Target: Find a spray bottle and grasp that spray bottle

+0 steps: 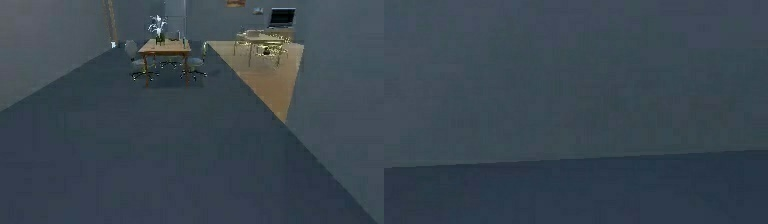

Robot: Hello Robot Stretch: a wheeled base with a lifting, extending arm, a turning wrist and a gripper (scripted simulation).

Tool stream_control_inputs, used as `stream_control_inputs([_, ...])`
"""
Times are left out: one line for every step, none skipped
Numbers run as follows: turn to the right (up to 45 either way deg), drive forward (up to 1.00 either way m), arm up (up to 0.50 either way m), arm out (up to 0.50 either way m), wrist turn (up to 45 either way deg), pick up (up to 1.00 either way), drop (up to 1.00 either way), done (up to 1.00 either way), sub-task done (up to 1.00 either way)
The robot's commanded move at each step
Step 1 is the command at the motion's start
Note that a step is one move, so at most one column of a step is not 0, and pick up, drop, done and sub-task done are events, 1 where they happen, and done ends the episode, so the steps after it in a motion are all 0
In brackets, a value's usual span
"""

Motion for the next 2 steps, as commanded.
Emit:
stream_control_inputs([0.0,1.00,0.00,0.00,0.0,0.00,0.00,0.00,0.00])
stream_control_inputs([0.0,1.00,0.00,0.00,0.0,0.00,0.00,0.00,0.00])
